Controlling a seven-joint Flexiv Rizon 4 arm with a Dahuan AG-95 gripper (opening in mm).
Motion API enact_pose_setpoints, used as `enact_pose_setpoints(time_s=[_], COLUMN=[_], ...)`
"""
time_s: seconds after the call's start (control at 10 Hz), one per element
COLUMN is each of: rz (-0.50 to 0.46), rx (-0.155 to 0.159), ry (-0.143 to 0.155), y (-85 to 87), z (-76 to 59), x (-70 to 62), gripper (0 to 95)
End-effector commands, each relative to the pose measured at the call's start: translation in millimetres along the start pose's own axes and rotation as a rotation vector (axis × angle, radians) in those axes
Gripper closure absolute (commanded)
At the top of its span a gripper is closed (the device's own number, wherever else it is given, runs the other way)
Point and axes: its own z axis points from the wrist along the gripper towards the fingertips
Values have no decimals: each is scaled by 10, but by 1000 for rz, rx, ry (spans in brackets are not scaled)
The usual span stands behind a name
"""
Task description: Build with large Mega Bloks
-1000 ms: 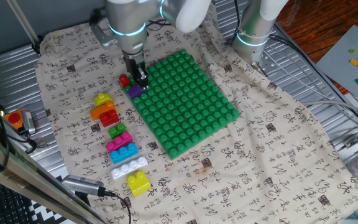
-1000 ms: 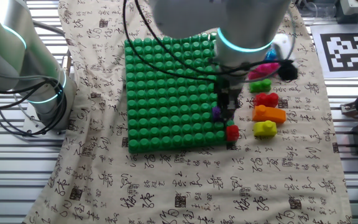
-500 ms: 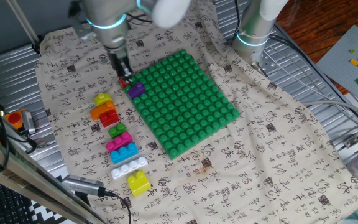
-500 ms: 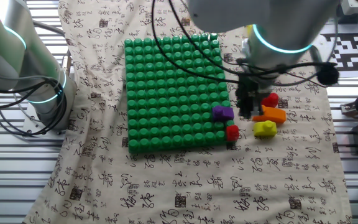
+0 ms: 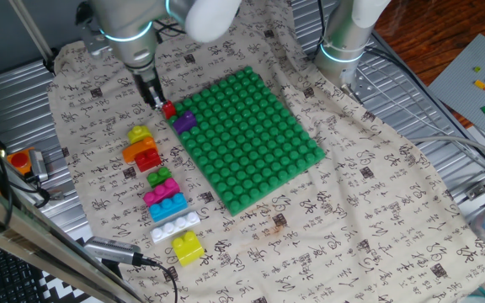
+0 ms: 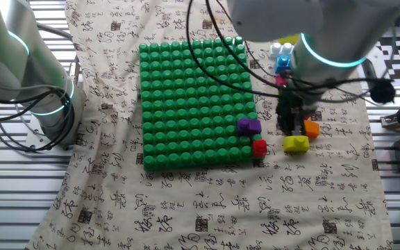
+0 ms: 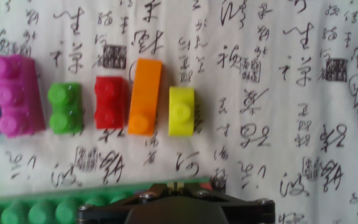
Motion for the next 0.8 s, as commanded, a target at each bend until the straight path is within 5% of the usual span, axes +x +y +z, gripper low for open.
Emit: enact_pose_setpoints(time_s=[0.1, 0.8], rz=[8, 81], rx=[5, 2], ry=[0, 29], y=[-9, -13], z=[56, 104], x=[-56, -71], gripper=[950, 950])
